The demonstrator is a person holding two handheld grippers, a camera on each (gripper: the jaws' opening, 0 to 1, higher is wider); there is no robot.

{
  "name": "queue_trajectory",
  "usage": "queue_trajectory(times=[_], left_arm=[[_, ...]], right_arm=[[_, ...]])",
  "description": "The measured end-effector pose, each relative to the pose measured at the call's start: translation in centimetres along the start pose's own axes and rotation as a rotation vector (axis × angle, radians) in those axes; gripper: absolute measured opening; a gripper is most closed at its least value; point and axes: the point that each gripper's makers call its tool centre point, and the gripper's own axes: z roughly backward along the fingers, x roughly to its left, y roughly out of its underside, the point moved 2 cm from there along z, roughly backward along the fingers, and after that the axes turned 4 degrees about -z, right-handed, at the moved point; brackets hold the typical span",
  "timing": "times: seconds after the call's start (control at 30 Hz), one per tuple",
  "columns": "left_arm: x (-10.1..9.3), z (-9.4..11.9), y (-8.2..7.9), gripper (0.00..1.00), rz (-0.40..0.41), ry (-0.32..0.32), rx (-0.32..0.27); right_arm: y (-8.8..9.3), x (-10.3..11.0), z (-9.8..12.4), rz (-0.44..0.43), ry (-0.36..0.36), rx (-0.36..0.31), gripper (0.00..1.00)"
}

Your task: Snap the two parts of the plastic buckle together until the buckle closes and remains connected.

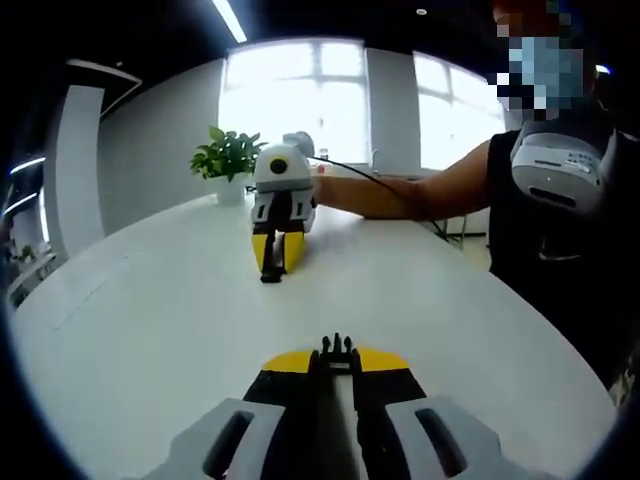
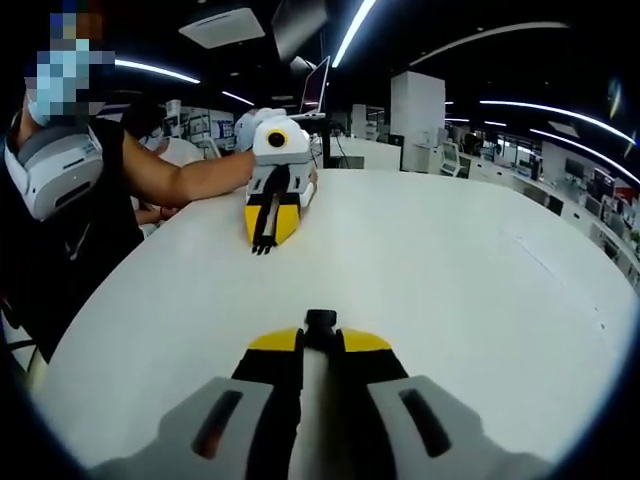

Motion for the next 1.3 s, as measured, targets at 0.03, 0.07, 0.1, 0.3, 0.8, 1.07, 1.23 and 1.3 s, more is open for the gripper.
queue_trajectory(times=[0.03, 0.07, 0.1, 0.3, 0.8, 1.07, 1.23, 1.3], left_arm=[[0.0, 0.0, 0.0, 0.12, 0.0, 0.0, 0.0], [0.0, 0.0, 0.0, 0.12, 0.005, 0.0, 0.002], [0.1, 0.0, 0.0, 0.12, 0.016, -0.001, 0.005], [0.7, -0.2, -0.2, 0.11, 0.04, -0.032, 0.008], [3.1, 1.3, -1.5, 0.11, 0.091, -0.145, -0.07], [3.5, 0.6, -1.6, 0.11, 0.067, -0.171, -0.056], [3.8, 0.7, -1.9, 0.11, 0.068, -0.191, -0.066], [4.2, 0.9, -1.9, 0.11, 0.066, -0.22, -0.068]], right_arm=[[0.0, 0.0, 0.0, 0.0, 0.0, 0.001, 0.12], [0.0, 0.0, 0.0, 0.0, 0.001, 0.001, 0.12], [0.0, 0.0, 0.0, 0.0, 0.001, 0.001, 0.12], [-0.1, -0.2, -0.1, -0.011, 0.014, 0.007, 0.11], [-0.1, -0.2, 0.4, -0.075, 0.009, 0.009, 0.1], [-1.6, 0.1, 1.2, -0.061, 0.025, -0.047, 0.09], [-1.9, -0.1, 1.7, -0.02, 0.068, -0.042, 0.09], [-1.9, 0.1, 1.9, 0.0, 0.078, -0.037, 0.09]])
